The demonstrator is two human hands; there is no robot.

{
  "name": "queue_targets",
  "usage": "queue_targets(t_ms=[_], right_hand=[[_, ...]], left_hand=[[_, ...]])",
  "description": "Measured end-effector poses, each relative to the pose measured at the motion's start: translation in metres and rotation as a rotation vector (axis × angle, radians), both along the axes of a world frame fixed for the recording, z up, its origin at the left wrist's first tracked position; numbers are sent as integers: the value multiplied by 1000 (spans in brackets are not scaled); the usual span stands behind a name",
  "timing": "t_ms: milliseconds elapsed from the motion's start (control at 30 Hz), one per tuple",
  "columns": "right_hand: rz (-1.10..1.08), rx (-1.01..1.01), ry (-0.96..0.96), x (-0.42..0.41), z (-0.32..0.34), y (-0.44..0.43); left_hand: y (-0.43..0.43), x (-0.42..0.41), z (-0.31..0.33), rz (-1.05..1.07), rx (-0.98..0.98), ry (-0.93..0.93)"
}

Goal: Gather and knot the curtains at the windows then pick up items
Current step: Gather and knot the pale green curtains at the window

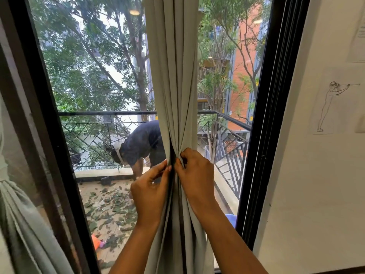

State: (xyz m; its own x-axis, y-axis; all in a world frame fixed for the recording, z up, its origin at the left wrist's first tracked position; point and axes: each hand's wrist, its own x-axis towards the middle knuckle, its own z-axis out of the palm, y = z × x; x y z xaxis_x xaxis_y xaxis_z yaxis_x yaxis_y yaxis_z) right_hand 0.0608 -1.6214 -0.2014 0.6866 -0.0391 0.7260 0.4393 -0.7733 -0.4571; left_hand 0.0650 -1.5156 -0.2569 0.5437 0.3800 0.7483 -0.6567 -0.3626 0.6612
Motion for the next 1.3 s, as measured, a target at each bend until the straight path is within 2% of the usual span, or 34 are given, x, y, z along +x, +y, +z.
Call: queue_targets(t_ms=[367,567,667,800,867,967,1033,1167,1300], right_hand=[[124,15,127,-5,9,-18],[46,148,108,0,11,-28],[35,141,100,1,12,-32],[-27,126,66,0,7,-37],[-48,138,67,1,6,-42],[-81,139,74,2,9,-51],[-80,140,79,2,10,-54],[-100,126,83,0,11,-55],[-118,115,67,-2,10,-54]], left_hand=[[-8,0,10,-245,-23,92],[-8,-3,15,-534,-6,205],[10,9,26,-655,12,282],[24,67,50,-382,-248,296],[22,97,59,-465,-189,396],[3,116,53,-696,29,533],[-13,115,47,-651,26,487],[-28,116,38,-500,-110,376],[-33,121,34,-500,-167,291]])
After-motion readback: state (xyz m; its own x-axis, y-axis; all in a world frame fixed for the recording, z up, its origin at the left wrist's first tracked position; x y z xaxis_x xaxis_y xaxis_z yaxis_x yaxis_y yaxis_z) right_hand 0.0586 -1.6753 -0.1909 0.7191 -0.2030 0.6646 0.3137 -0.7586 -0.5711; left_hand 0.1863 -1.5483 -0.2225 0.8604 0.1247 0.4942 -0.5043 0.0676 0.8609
